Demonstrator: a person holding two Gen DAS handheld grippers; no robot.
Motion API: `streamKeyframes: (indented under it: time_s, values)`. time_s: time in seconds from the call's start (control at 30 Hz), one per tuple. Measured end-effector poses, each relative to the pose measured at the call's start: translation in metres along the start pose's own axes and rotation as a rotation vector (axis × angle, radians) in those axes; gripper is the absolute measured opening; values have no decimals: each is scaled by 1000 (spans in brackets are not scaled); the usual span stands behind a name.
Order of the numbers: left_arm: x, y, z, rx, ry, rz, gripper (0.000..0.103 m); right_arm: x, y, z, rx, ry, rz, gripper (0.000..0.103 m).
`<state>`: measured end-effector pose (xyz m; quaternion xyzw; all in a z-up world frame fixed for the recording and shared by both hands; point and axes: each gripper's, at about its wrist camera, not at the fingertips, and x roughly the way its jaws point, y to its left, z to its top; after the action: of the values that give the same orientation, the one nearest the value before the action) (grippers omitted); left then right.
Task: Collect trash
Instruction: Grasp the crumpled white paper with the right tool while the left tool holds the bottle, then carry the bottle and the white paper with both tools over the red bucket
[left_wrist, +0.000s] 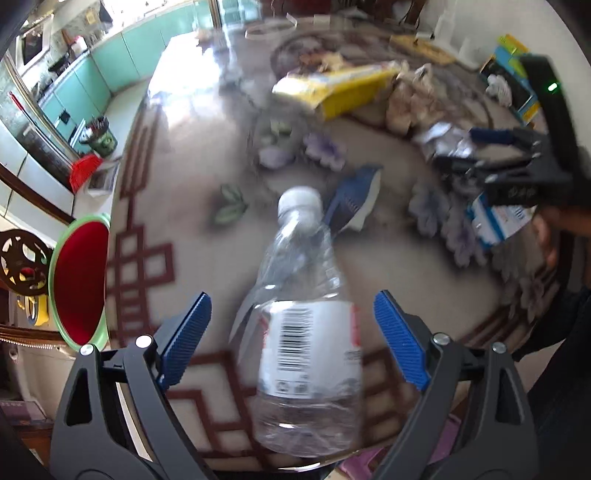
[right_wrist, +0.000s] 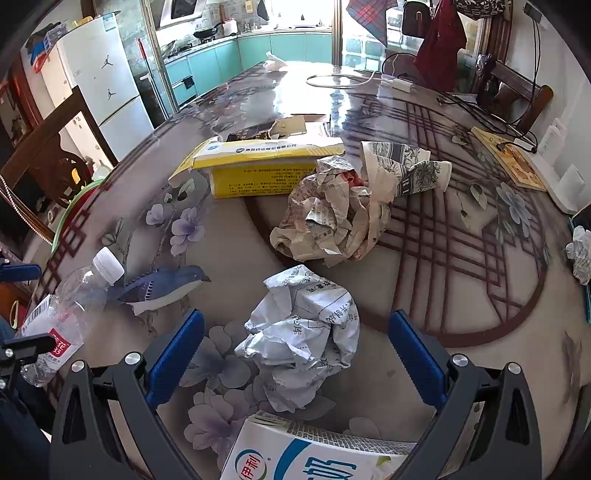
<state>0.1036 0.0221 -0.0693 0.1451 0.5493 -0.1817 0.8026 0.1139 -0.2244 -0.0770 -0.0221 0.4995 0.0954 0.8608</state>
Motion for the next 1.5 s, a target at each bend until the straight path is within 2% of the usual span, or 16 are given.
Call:
streamKeyframes:
  time_s: [0.07,0.13,0.2,0.23,0.47,0.63,0.7,0.77,0.83,0.87,1.13,1.33,1.5]
  values:
    - [9,4,1,-8,24,-8,87,0,0,1,-3,-3,-2,96]
    - [16,7,4,-35,47,-42,80,0,0,2,-6,-1,-3,96]
    - [23,8,6,-50,75,-70,60,1,-1,2,-4,3,-4,96]
    - [27,8,6,-59,94,-80,56,2,-1,2,-2,6,-4,96]
    - [30,9,5,-70,91,-86,56,11,-3,2,-3,34,-11,96]
    - [19,10,6,-80,41,-90,56,18,-1,1,-18,44,-26,95]
    - [12,11,7,-79,21,-94,56,21,-2,1,-19,50,-31,87]
    - [7,10,8,-69,1,-98,56,23,-4,1,-14,55,-38,68]
    - [2,7,8,-60,-16,-95,56,22,-6,0,-9,57,-47,59]
    - [-1,7,7,-58,-27,-97,56,21,-6,-1,-6,52,-47,58]
    - [-25,16,6,-112,-143,-119,56,-13,0,6,-11,-40,-61,56]
    - [-57,35,2,-175,-266,-67,56,-48,30,20,-89,-127,-66,55]
    - [-78,66,0,-240,-338,-21,56,-58,65,40,-113,-172,-14,55]
